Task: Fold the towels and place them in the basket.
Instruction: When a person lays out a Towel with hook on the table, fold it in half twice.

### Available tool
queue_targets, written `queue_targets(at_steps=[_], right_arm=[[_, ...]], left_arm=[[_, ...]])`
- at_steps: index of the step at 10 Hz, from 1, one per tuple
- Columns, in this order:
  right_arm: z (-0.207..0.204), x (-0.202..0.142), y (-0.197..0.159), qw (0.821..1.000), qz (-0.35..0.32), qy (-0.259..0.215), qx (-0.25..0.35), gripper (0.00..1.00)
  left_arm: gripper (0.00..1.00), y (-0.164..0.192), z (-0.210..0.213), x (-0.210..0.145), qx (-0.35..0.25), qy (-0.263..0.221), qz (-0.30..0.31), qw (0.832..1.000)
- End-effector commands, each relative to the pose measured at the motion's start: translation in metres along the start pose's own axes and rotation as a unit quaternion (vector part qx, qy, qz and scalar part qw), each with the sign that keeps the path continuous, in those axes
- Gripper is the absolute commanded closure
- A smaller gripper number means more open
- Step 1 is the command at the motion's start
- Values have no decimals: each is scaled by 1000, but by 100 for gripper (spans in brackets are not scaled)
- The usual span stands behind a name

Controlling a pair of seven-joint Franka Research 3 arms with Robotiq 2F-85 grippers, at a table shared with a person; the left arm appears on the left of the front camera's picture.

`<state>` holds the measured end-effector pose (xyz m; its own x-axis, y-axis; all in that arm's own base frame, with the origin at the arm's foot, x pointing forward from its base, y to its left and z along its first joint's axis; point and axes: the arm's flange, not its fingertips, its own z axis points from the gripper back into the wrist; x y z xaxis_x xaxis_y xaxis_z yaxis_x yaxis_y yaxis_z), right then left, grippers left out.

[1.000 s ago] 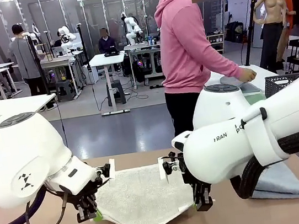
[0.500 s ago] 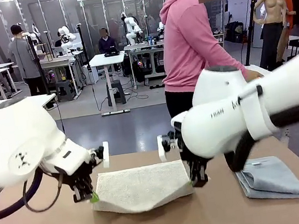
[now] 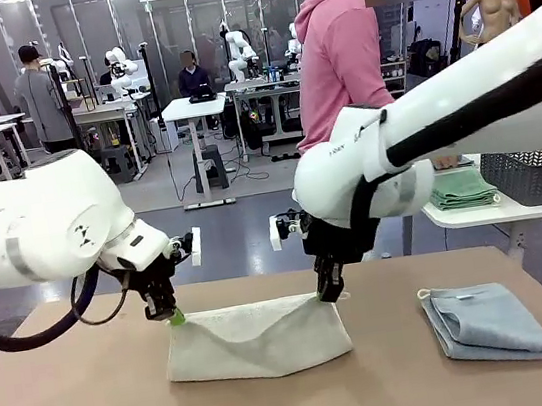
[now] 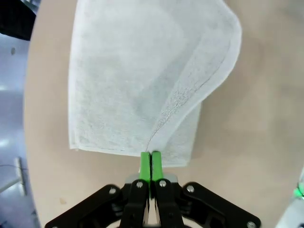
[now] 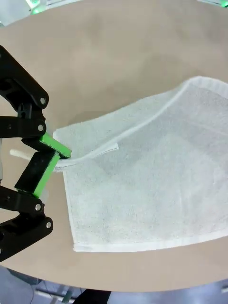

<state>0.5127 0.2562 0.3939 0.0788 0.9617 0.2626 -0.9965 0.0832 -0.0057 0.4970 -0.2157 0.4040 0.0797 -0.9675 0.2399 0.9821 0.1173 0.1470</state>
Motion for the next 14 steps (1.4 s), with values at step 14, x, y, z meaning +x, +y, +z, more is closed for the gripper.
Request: queue_targets(at_steps=[14], right_arm=[[-14,15,-117,996,-13,35,84,100]], left_arm=[[98,118,-37,-5,-98,10,17,995]])
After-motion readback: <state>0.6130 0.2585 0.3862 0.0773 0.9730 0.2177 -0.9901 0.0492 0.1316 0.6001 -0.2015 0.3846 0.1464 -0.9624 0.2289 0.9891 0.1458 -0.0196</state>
